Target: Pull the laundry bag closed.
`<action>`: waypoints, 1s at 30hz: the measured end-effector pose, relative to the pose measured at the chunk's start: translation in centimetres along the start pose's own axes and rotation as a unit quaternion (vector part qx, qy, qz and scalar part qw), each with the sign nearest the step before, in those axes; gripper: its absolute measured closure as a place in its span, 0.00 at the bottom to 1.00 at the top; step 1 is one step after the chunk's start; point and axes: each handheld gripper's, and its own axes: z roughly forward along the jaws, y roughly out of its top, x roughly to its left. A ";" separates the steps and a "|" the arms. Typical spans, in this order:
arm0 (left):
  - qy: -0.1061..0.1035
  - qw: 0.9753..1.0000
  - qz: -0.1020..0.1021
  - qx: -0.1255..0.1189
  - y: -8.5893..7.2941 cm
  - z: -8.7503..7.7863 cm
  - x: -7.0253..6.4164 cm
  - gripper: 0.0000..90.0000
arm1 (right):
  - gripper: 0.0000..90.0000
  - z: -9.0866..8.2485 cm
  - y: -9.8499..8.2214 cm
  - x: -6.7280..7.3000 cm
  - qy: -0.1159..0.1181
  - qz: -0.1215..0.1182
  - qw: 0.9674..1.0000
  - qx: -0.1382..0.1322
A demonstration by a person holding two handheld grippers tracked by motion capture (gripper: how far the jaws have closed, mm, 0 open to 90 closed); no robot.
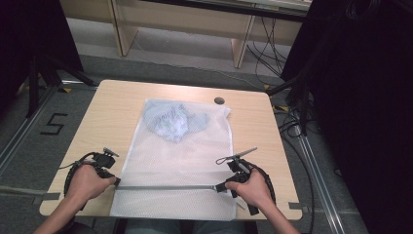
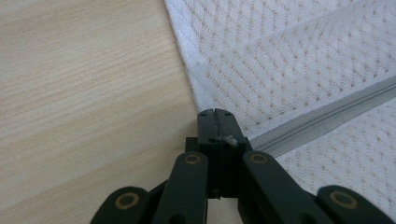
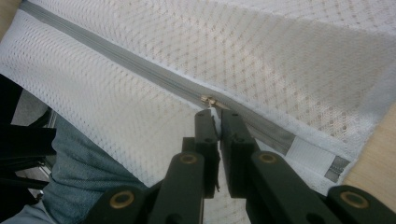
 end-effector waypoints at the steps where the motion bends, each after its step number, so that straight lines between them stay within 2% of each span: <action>1: 0.000 1.000 0.000 0.000 0.0 0.0 0.0 1.00 | 0.96 0.0 0.0 -0.1 0.000 -0.004 1.000 -0.001; 3: 0.000 1.000 0.001 0.001 0.0 0.0 0.0 1.00 | 0.96 0.0 -0.1 -0.1 0.002 -0.002 1.000 -0.002; 5: 0.000 1.000 0.000 0.000 0.0 0.0 0.0 1.00 | 0.96 -0.3 -0.1 0.2 -0.002 0.031 0.999 0.017; 6: 0.000 1.000 0.000 0.000 0.0 0.0 0.0 1.00 | 0.96 -0.1 -0.1 -0.2 -0.001 0.004 1.000 0.000; 7: 0.000 1.000 0.000 0.000 0.0 0.0 0.0 1.00 | 0.96 -0.2 -0.1 -0.2 -0.015 0.002 1.000 -0.004; 8: 0.000 1.000 0.000 0.000 0.0 0.0 0.0 1.00 | 0.96 -0.2 -0.1 -0.2 -0.015 0.002 1.000 -0.004; 9: 0.000 1.000 0.000 0.000 0.0 0.0 0.0 1.00 | 0.96 -0.4 -0.2 0.0 -0.018 0.024 0.999 0.012; 10: 0.000 1.000 0.001 0.000 0.0 0.0 0.0 1.00 | 0.96 -0.4 -0.2 -0.2 -0.004 0.022 1.000 0.011; 11: 0.000 1.000 0.001 0.000 0.0 0.0 0.0 1.00 | 0.96 -0.4 -0.3 -0.3 -0.016 0.021 1.000 0.008; 12: 0.000 1.000 0.001 0.001 0.0 0.0 0.0 1.00 | 0.96 -0.4 -0.3 -0.3 -0.016 0.021 1.000 0.008; 13: 0.001 1.000 -0.002 -0.002 0.0 0.0 0.0 1.00 | 0.96 -0.5 -0.3 -0.2 -0.024 0.032 0.999 0.011; 16: 0.001 1.000 -0.006 -0.005 0.0 0.1 -0.1 1.00 | 0.96 -0.5 -0.4 -0.3 -0.021 0.031 0.999 0.003; 20: 0.001 1.000 -0.006 -0.005 0.0 0.1 -0.1 1.00 | 0.96 -0.8 -0.4 -0.7 -0.022 0.033 0.999 0.012; 21: 0.001 1.000 -0.006 -0.005 0.0 0.1 -0.1 1.00 | 0.96 -0.8 -0.5 -0.5 -0.022 0.044 0.999 0.005; 22: 0.000 1.000 -0.004 -0.003 0.0 0.0 -0.1 1.00 | 0.96 -0.8 -0.5 -0.8 -0.021 0.035 0.999 0.004; 24: 0.001 1.000 0.003 0.002 0.0 0.0 0.0 1.00 | 0.96 -0.8 -0.6 -0.8 -0.024 0.036 0.999 0.000; 26: 0.001 1.000 -0.002 -0.002 0.0 0.0 0.0 1.00 | 0.96 -0.8 -0.6 -0.8 -0.027 0.037 0.999 0.001; 28: 0.001 1.000 -0.006 -0.005 0.0 0.1 -0.1 1.00 | 0.96 -0.8 -0.7 -1.0 -0.018 0.026 0.999 -0.006; 30: 0.001 1.000 -0.006 -0.005 0.0 0.1 -0.1 1.00 | 0.96 -0.9 -0.7 -1.2 -0.019 0.029 0.999 -0.002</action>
